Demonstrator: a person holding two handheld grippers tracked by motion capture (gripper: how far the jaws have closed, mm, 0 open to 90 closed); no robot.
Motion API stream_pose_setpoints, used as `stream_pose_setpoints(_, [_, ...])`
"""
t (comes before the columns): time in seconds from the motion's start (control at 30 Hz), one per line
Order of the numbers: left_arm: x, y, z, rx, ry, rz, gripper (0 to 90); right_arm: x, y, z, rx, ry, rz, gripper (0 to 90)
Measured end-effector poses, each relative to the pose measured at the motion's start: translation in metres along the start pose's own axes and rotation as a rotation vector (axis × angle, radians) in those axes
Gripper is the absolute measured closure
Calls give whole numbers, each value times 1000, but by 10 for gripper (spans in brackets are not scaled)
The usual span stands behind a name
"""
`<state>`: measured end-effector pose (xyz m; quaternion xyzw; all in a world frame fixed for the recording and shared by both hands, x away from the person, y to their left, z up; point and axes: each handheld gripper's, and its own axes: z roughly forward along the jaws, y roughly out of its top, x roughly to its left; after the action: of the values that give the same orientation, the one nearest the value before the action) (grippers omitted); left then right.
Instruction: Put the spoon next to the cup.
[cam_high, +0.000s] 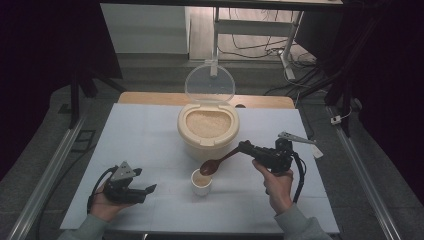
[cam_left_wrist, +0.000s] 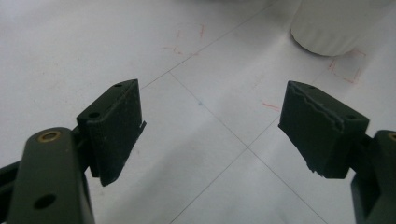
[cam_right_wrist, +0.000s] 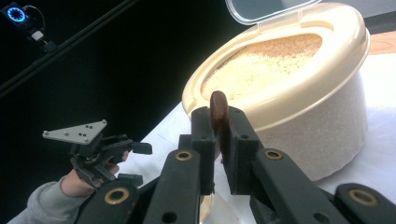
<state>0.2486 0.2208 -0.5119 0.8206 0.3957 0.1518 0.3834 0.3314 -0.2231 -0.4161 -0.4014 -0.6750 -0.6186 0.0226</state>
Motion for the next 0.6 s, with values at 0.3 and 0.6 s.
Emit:
stream_pose_setpoints(0.3, [0, 0, 0, -2, 2, -1, 206, -2, 9, -13, 5, 7, -9, 831])
stream_pose_setpoints(0.6, [0, 1, -1, -3, 3, -1, 206, -6, 20, -37, 29, -2, -6, 831])
